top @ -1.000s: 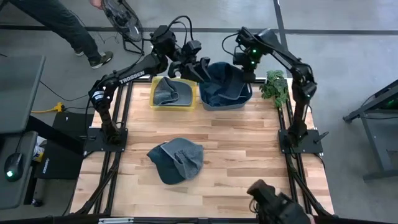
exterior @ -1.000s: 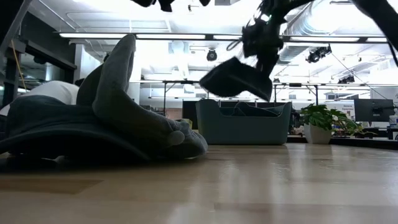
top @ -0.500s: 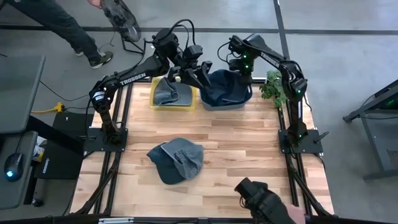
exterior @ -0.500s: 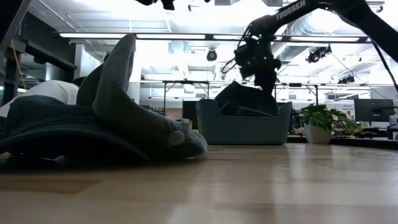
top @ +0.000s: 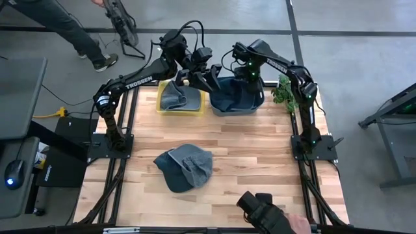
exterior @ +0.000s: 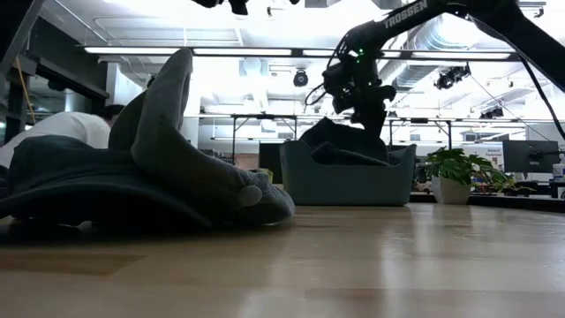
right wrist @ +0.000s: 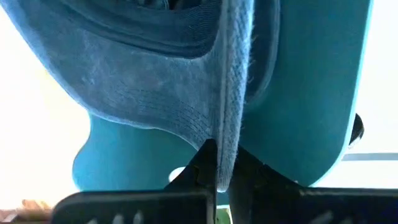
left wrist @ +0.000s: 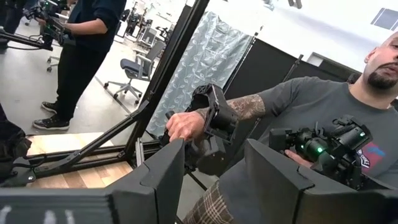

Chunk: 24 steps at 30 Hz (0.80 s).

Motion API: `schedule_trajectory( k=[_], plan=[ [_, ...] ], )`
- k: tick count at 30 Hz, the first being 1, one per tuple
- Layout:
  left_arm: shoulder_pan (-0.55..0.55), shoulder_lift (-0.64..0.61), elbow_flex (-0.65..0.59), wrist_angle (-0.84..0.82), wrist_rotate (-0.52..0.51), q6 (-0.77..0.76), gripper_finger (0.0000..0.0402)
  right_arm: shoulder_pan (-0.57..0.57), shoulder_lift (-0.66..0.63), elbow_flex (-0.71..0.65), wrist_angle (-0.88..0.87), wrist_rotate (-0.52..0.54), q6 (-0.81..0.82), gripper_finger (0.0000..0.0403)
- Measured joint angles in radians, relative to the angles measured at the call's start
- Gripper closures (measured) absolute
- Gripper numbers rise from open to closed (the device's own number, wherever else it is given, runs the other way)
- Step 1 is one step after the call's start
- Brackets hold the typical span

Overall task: Pick & Place hat
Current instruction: Put the right blue cap into the blue bin

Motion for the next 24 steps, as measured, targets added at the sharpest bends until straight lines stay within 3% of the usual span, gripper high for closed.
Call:
schedule_trajectory(
  k=[5, 9, 24],
  plan=[
    [0.0, 0.0, 0.0, 0.0, -0.008, -0.007, 0.0234, 0.001, 0.052, 0.0, 0.001, 0.045, 0.026, 0.0397],
    [0.0, 0.0, 0.0, 0.0, -0.008, -0.007, 0.0234, 0.008, 0.074, 0.0, 0.015, 0.141, 0.041, 0.0395],
    [0.0, 0.0, 0.0, 0.0, -0.008, -0.007, 0.0234, 0.039, 0.075, 0.0, 0.042, 0.141, 0.059, 0.0263]
  ],
)
